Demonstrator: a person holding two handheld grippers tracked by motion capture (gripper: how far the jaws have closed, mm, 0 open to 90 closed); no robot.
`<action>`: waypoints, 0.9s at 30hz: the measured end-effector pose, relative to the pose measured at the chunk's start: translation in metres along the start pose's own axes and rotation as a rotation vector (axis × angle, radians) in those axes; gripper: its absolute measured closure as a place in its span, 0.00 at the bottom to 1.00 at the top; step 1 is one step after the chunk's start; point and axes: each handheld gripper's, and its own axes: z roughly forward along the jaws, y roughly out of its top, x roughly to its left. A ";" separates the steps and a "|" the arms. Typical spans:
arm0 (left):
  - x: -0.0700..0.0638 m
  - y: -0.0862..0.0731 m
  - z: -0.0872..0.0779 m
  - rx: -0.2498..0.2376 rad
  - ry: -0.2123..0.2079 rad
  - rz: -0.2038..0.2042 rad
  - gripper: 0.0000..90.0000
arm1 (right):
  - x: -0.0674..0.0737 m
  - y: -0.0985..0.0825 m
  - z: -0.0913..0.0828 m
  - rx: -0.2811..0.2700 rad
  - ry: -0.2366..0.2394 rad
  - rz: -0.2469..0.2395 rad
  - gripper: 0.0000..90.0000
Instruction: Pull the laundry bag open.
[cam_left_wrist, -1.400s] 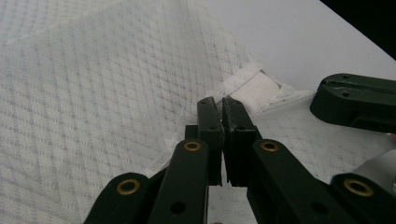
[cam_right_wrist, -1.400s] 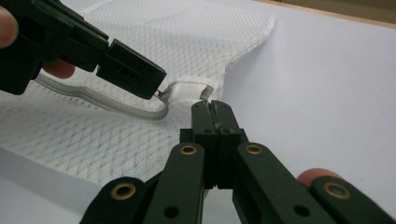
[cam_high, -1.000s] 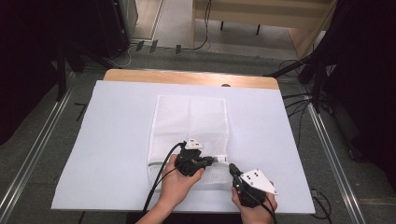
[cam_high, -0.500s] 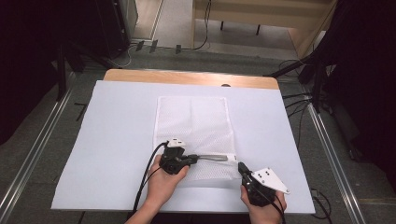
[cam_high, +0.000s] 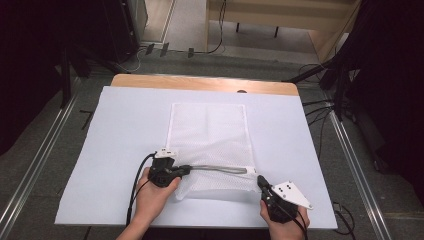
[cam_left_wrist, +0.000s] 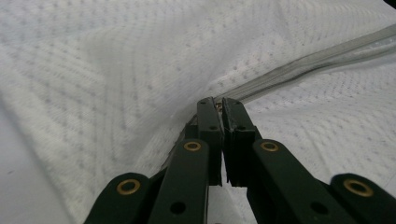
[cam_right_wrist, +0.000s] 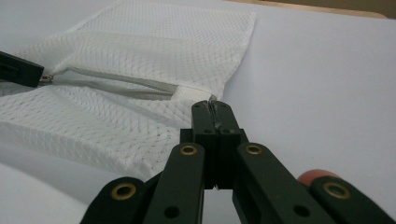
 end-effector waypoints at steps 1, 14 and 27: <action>0.002 -0.001 -0.002 -0.002 0.004 -0.004 0.98 | 0.000 0.000 0.000 0.002 0.001 -0.002 1.00; 0.032 -0.007 -0.028 -0.021 0.019 -0.048 0.98 | 0.000 -0.005 0.000 0.025 -0.002 -0.012 1.00; 0.054 -0.014 -0.049 -0.023 -0.005 -0.061 0.98 | -0.004 -0.006 -0.001 0.030 -0.007 -0.015 1.00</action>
